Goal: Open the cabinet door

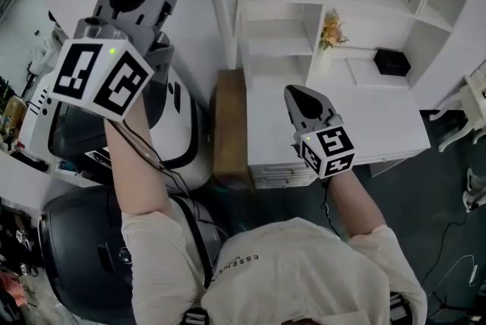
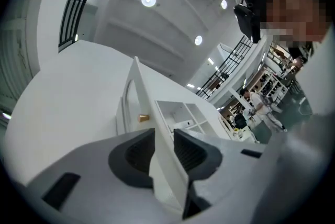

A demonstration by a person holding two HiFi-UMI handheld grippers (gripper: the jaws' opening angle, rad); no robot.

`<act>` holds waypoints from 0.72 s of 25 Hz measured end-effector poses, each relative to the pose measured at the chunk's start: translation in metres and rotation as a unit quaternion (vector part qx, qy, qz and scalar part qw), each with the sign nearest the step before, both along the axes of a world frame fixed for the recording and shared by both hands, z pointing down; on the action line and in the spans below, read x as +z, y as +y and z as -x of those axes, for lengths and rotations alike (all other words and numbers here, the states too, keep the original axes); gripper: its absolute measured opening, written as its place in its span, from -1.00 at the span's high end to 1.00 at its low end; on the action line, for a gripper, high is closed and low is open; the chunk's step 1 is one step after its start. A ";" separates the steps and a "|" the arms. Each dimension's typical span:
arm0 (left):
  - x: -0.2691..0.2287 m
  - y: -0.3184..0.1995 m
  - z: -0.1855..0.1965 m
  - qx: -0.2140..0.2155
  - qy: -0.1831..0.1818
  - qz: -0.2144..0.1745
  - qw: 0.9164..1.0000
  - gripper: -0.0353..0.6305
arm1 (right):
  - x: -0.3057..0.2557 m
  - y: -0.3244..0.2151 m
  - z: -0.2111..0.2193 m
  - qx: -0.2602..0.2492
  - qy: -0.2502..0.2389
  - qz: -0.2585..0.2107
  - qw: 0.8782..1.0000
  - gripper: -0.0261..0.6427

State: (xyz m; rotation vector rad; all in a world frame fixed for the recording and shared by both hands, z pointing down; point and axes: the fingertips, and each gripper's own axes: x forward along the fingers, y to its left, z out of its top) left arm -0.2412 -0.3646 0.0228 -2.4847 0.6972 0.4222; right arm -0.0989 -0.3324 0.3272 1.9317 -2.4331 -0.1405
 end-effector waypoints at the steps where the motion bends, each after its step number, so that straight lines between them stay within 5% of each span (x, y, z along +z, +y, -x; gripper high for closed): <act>1: 0.012 0.005 -0.001 -0.008 -0.007 0.000 1.000 0.61 | 0.000 0.003 -0.002 -0.002 -0.001 0.000 1.000 0.88; 12: 0.149 0.055 -0.045 -0.075 -0.095 0.031 0.992 0.61 | 0.017 0.040 -0.027 -0.027 -0.007 0.015 0.999 0.88; 18: 0.226 0.086 -0.072 -0.061 -0.098 0.103 0.988 0.68 | 0.026 0.066 -0.049 -0.032 -0.016 0.018 0.999 0.88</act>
